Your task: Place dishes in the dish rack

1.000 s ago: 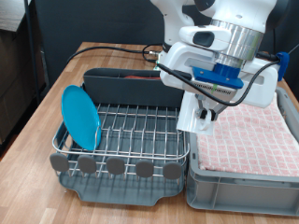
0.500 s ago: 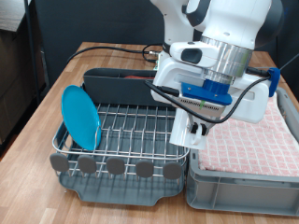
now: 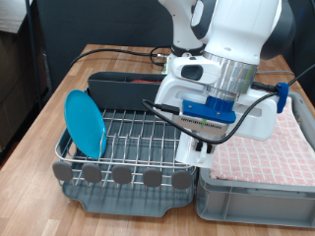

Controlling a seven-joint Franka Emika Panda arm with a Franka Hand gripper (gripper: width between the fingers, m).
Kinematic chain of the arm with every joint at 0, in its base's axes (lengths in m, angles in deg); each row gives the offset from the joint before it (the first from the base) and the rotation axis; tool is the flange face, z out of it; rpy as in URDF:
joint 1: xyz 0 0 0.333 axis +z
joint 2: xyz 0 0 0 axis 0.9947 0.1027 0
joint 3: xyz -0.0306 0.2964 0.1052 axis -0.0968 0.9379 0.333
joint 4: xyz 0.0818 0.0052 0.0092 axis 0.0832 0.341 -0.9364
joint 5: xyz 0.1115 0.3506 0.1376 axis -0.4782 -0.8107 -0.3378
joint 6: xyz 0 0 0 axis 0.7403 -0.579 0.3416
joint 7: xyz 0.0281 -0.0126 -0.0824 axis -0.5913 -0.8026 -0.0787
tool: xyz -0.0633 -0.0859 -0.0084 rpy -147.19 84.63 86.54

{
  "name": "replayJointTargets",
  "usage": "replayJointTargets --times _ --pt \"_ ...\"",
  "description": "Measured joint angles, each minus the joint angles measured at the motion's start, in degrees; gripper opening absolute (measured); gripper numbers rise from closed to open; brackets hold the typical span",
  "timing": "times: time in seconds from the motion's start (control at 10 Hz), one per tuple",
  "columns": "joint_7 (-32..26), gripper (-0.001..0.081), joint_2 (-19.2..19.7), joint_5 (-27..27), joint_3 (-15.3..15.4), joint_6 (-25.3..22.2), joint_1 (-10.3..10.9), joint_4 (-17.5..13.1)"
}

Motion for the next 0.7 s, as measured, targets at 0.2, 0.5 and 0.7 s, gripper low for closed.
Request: replayJointTargets --times 0.2,0.5,0.7 --pt "-1.0 0.0072 0.9 -0.7 0.3 -1.2 -0.3 -0.9" --pt "-2.9 0.0072 2.2 -1.8 1.0 -1.2 -1.5 -2.0" --pt "-4.4 0.0072 3.5 -2.4 1.4 -1.6 -2.5 -3.3"
